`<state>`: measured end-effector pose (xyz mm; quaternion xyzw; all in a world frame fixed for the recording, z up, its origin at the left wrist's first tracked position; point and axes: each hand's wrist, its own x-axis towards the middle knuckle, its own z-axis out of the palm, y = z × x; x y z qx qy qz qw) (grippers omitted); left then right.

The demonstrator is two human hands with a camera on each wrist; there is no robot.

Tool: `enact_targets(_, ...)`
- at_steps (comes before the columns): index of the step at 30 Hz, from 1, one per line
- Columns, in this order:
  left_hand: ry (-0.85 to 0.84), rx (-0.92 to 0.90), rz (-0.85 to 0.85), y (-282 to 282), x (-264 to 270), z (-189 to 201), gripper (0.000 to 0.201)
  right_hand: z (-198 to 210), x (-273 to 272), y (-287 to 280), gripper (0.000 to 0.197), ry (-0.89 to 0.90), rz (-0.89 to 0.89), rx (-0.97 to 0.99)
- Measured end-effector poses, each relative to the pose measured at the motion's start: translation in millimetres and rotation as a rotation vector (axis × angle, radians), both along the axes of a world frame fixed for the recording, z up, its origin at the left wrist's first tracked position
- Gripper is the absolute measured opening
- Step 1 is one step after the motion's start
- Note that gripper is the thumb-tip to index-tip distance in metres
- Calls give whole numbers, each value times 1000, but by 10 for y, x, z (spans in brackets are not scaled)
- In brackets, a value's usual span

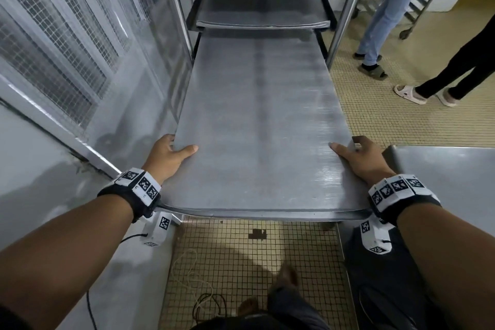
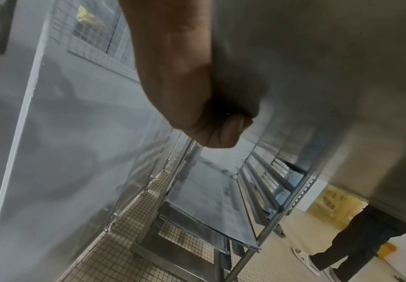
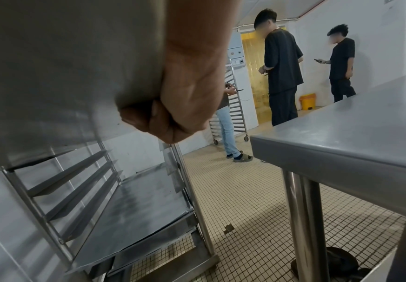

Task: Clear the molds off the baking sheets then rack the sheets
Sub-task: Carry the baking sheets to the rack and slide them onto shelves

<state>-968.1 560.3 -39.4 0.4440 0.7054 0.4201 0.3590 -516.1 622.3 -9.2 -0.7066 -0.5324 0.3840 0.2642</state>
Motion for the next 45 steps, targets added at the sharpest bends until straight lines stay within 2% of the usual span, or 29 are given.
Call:
enact_targets(3, 59, -7, -1, 218, -17, -23, 22, -42, -26, 226, 81, -22, -2, -8)
enact_targets(7, 109, -23, 16, 566, -72, -76, 40, -77, -56, 595, 76, -23, 12, 5)
enact_targets(12, 100, -25, 50, 941, -26, -110, 33, -162, -83, 1075, 74, -26, 26, -10)
enact_targets(16, 93, -8, 90, 1183, -55, -229, 40, -254, -94, 1367, 78, -42, 42, 0)
enact_targets(20, 79, 0, 93, 1420, -62, -301, 31, -288, -121, 1619, 68, -35, 37, -12)
enact_targets(23, 99, 9, 79, 1674, -127, -282, 33, -268, -209, 1841, 62, -37, 41, -19)
enact_targets(28, 97, 2, 66, 2164, -307, -295, 30, -310, -395, 2245, 65, -32, 24, -22)
enact_targets(34, 123, -19, 44, 2732, -536, -343, 39, -404, -514, 2762, 59, -5, -15, -1)
enact_targets(39, 171, -26, 39, 3084, -594, -323, 37, -391, -617, 3064, 60, -6, -16, 2)
enact_targets(42, 185, -27, 25, 3222, -628, -328, 52, -411, -630, 3205, 57, 14, -21, 18)
enact_targets(45, 167, -39, 25, 3316, -680, -355, 54, -421, -646, 3307, 52, 41, -22, 28)
